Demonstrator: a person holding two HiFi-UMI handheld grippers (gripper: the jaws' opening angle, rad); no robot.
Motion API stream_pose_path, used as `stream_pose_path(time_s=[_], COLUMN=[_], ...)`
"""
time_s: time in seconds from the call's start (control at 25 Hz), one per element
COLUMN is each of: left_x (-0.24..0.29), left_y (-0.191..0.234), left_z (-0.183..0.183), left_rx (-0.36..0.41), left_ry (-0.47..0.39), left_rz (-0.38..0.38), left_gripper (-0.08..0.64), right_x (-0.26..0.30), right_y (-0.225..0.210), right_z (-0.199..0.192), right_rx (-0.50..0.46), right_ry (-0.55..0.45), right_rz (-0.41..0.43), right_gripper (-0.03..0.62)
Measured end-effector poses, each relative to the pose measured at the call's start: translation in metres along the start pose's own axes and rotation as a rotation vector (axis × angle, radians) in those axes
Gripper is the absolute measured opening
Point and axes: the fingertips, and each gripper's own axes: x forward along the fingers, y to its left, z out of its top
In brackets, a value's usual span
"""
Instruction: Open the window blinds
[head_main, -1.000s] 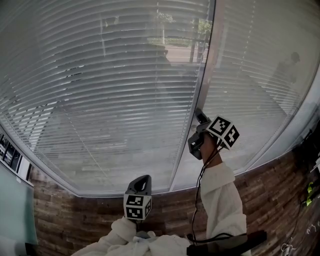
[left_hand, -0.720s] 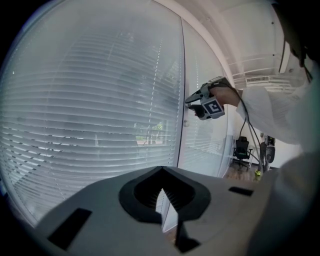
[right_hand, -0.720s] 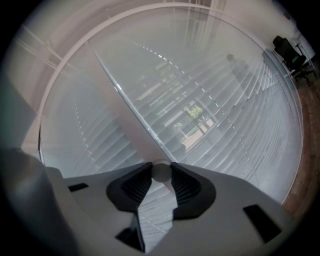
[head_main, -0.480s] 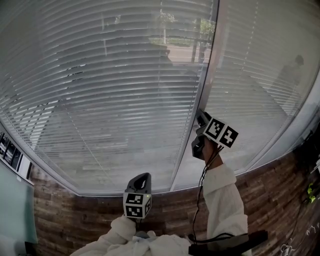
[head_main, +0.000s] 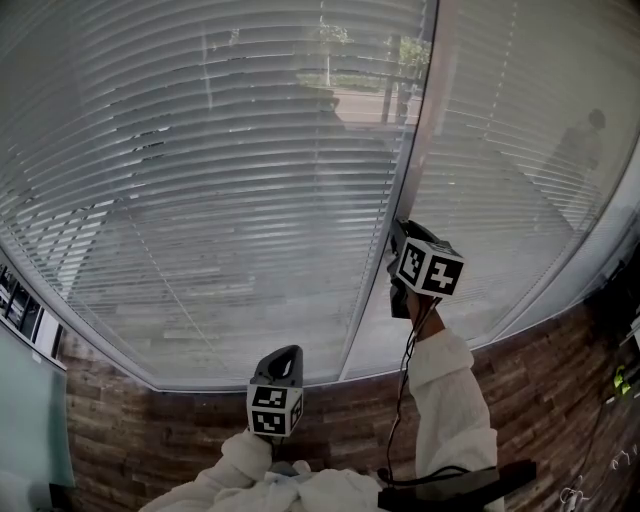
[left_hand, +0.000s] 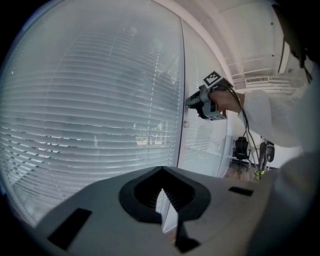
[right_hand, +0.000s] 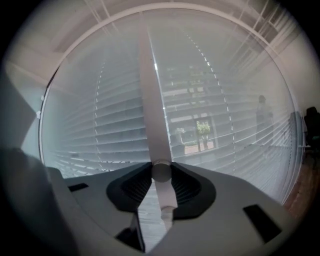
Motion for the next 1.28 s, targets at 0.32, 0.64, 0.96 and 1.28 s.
stream_pose_path(time_s=[0.32, 0.64, 0.96, 1.28], left_x=[0.000, 0.001, 0.002, 0.003], left_y=[0.001, 0.000, -0.001, -0.003], left_z=[-0.001, -0.004, -0.004, -0.006], left_rx=[-0.002, -0.006, -0.011, -0.011], left_ry=[0.003, 0.008, 0.011, 0.016], left_rz=[0.007, 0.009, 0.015, 0.016], left_gripper=[-0.002, -0.002, -0.002, -0.002], right_x=[-0.001, -0.003, -0.003, -0.001], right_y=[0.005, 0.012, 0.015, 0.016], right_z=[0.002, 0.002, 0.001, -0.001], right_rx=[-0.297, -0.527, -0.750, -0.911], right_ry=[0.015, 0.022, 0.037, 0.049], right_rz=[-0.052, -0.079, -0.114, -0.142], right_gripper=[0.130, 0.129, 0.130, 0.130])
